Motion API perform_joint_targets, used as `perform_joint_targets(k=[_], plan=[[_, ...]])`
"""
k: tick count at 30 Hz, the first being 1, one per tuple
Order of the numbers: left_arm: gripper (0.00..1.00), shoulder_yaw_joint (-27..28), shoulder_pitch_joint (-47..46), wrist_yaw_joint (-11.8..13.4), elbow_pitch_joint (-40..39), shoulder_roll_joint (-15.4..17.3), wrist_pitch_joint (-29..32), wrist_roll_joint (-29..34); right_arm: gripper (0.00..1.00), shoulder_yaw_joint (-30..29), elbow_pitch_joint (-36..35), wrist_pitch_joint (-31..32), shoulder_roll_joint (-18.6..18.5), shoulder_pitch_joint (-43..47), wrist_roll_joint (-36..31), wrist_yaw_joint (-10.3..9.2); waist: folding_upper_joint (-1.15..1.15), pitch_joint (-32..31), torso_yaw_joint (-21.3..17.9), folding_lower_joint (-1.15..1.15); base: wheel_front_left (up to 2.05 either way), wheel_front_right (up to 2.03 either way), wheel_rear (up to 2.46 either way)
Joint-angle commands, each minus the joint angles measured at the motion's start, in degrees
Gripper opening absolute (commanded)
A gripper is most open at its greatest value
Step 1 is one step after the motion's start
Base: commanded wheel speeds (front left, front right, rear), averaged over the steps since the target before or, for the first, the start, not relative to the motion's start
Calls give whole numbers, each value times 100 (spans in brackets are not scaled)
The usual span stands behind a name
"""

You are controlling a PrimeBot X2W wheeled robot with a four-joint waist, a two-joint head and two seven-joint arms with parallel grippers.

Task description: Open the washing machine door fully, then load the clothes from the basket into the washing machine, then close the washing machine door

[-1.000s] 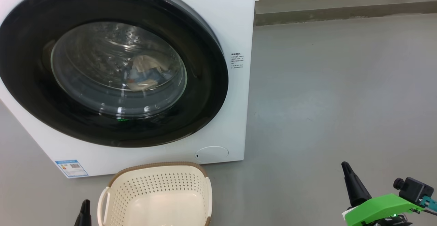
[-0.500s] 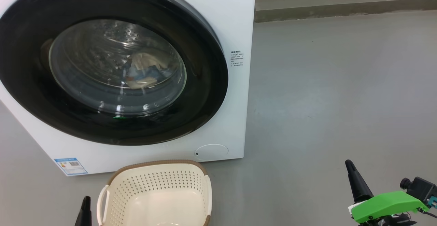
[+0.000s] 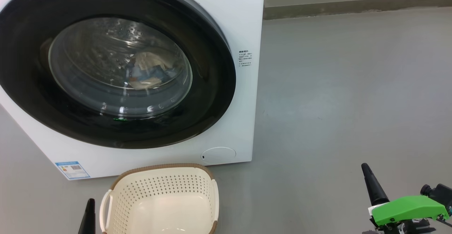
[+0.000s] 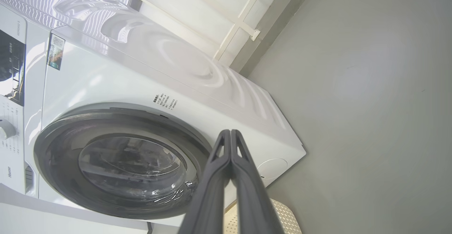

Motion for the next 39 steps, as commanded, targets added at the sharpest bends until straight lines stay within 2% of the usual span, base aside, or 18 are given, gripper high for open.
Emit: perform_joint_targets(k=[1, 39], plan=[[0, 166, -305, -9, -175, 44, 33, -121, 0, -8, -182, 46, -33, -304, 141, 6, 0, 5, 0, 0, 0, 0, 0], [0, 558, -633, -13, -220, -345, 675, -1803, 0, -606, -344, 691, 194, -400, 2186, 1, 0, 175, -10, 0, 0, 0, 0]])
